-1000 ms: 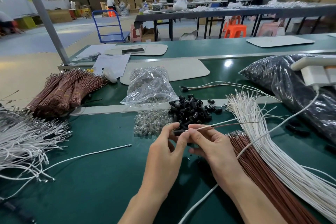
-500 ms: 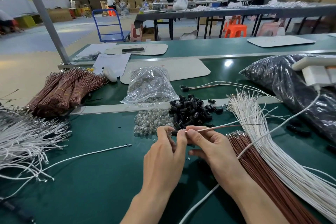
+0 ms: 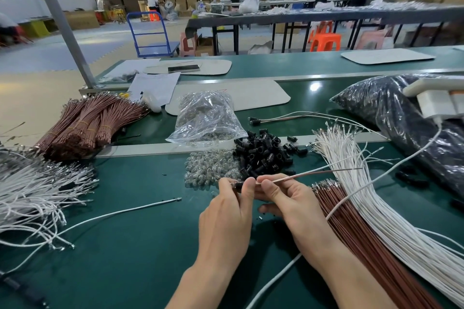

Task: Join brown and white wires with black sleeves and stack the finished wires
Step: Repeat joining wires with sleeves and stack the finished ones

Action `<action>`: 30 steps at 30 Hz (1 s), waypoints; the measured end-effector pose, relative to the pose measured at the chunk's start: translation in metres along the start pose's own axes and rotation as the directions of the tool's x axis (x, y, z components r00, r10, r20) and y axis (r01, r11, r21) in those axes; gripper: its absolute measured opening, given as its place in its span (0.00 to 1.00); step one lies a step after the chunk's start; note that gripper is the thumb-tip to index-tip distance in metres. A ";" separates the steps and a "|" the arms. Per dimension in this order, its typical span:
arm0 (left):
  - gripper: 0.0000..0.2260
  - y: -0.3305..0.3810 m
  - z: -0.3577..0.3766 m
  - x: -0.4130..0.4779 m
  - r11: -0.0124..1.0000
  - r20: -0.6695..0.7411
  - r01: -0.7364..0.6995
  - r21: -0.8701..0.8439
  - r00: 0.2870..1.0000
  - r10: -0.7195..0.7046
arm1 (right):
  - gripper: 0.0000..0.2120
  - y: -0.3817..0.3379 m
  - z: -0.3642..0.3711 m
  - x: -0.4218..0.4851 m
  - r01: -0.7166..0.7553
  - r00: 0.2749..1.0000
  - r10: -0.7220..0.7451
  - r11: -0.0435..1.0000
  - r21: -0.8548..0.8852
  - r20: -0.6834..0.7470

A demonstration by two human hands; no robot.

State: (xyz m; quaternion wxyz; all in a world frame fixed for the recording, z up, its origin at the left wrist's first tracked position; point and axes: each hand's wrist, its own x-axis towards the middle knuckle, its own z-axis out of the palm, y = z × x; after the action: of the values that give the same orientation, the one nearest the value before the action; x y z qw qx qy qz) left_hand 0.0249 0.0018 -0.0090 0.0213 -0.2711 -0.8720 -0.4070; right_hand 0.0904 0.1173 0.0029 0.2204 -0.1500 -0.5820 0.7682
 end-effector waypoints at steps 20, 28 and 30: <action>0.22 -0.001 0.002 0.003 0.998 0.022 -0.040 0.049 0.999 0.039 | 0.15 0.007 -0.002 0.004 -0.027 1.000 0.026 0.993 0.112 0.016; 0.24 0.000 0.003 0.003 0.987 -0.013 -0.027 0.159 0.999 0.029 | 0.16 0.008 -0.001 0.003 -0.017 1.000 0.018 0.994 0.104 -0.009; 0.24 0.001 0.004 0.004 0.981 -0.010 -0.018 0.191 1.000 0.020 | 0.15 0.009 -0.002 0.004 -0.025 1.000 0.025 0.992 0.126 0.000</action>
State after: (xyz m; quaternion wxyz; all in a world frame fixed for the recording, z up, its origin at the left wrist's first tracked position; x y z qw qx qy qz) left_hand 0.0230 0.0071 -0.0105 0.0562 -0.2736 -0.9043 -0.3227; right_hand 0.0870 0.1190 -0.0062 0.2204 -0.1437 -0.5302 0.8060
